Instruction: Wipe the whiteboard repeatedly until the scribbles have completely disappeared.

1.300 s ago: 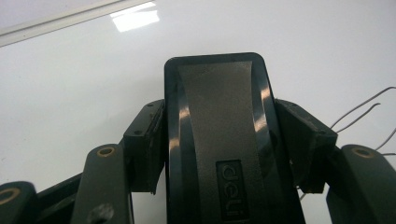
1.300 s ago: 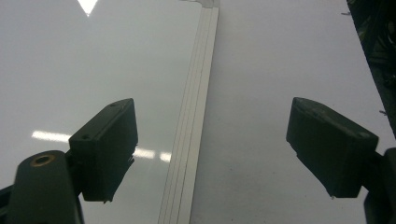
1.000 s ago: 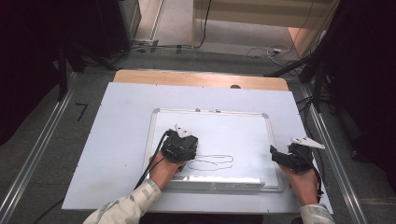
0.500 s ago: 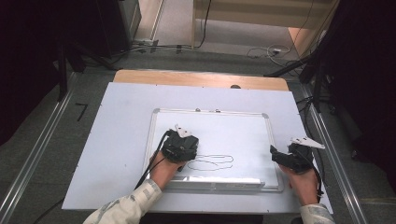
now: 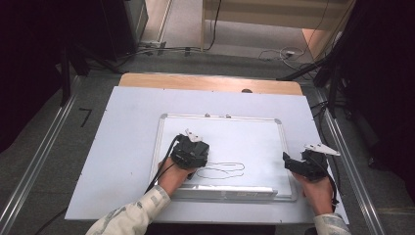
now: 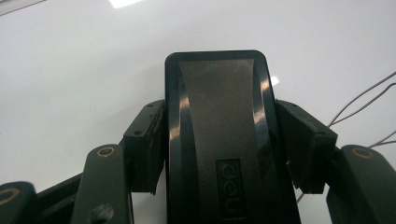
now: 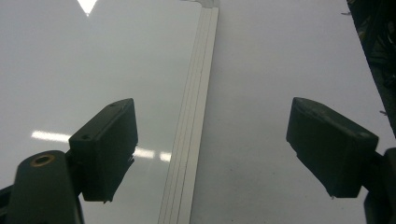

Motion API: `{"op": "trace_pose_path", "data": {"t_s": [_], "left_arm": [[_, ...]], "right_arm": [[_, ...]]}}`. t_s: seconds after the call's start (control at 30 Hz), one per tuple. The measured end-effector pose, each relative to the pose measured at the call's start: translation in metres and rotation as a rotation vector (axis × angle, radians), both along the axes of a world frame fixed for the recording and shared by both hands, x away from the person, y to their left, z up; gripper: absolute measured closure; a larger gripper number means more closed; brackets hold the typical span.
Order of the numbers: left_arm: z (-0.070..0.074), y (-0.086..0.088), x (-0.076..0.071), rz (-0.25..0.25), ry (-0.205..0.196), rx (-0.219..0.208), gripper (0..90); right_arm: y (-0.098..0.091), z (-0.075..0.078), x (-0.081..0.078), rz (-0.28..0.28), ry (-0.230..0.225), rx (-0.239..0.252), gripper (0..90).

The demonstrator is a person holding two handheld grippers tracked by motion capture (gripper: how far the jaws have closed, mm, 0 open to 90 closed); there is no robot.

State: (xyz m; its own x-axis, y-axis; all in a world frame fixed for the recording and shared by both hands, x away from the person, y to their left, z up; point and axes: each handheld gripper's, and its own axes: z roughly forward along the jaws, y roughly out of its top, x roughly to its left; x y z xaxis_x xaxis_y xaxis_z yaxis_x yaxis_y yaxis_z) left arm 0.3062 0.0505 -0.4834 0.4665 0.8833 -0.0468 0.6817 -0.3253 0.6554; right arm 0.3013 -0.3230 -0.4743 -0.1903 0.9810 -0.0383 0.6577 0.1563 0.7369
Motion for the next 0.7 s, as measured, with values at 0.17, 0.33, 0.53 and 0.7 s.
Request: {"op": "trace_pose_path", "data": {"t_s": [0.17, 0.33, 0.53, 0.7], "left_arm": [[-0.001, -0.004, 0.001, -0.006, -0.006, 0.017, 39.3], [-0.001, -0.005, 0.002, -0.008, 0.004, 0.024, 39.3], [0.001, -0.013, 0.004, -0.036, 0.020, 0.051, 39.4], [0.001, -0.022, 0.006, -0.047, 0.017, 0.055, 39.3]], "right_arm": [[0.000, 0.000, 0.000, 0.001, 0.000, 0.000, 15.2], [0.002, 0.000, 0.000, 0.001, 0.002, -0.001, 15.2], [0.002, 0.000, 0.000, 0.000, 0.001, 0.000, 15.2], [0.002, 0.000, 0.001, 0.002, 0.002, -0.001, 15.2]]}}
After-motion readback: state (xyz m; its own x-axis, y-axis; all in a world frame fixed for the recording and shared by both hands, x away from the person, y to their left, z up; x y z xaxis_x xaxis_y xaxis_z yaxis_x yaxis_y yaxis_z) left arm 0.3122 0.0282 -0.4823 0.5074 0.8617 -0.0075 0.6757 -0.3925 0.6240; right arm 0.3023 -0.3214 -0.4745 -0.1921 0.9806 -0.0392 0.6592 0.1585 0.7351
